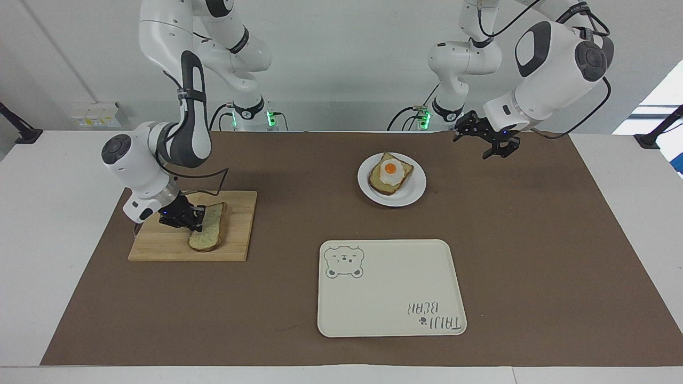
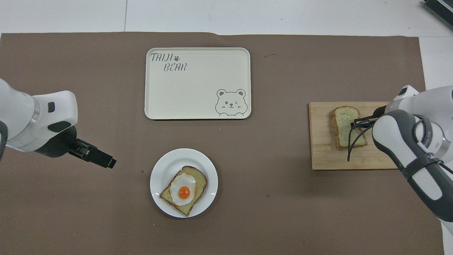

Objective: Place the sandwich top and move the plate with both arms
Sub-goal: 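Grasp the bread with the right gripper while the left gripper reaches the plate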

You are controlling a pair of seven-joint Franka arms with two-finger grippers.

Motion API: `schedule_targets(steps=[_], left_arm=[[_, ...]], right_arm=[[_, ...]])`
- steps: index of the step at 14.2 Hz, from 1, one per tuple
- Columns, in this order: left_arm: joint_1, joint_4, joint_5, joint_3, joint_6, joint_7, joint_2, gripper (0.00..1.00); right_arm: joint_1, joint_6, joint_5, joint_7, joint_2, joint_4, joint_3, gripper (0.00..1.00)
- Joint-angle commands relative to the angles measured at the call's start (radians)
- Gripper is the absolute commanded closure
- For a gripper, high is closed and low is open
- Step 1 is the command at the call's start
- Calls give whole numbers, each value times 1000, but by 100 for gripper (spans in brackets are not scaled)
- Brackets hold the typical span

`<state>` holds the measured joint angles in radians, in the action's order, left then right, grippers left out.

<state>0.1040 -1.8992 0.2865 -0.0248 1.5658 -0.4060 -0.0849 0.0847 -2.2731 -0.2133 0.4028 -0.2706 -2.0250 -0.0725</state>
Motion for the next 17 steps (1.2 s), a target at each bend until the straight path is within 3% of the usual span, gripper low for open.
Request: schedule_targets(steps=[1,6,13,17], left_arm=[[-32,-113,55,-1,75,-59,-62,0],[-81,-204,179,-1,164,-105,-50,0],[-113,-291,391,-1,223,-198,43,0],[-115,-386,496,-1,276,-307,57,0]], right_arm=[[7,-5,-14,17,-24,11,-3,100],[4,92,-11,-19,-12,71,-1,100],[-2,320,-1,-128,53,161,20,100],[-91,380,-4,-186,93,155,30,100]])
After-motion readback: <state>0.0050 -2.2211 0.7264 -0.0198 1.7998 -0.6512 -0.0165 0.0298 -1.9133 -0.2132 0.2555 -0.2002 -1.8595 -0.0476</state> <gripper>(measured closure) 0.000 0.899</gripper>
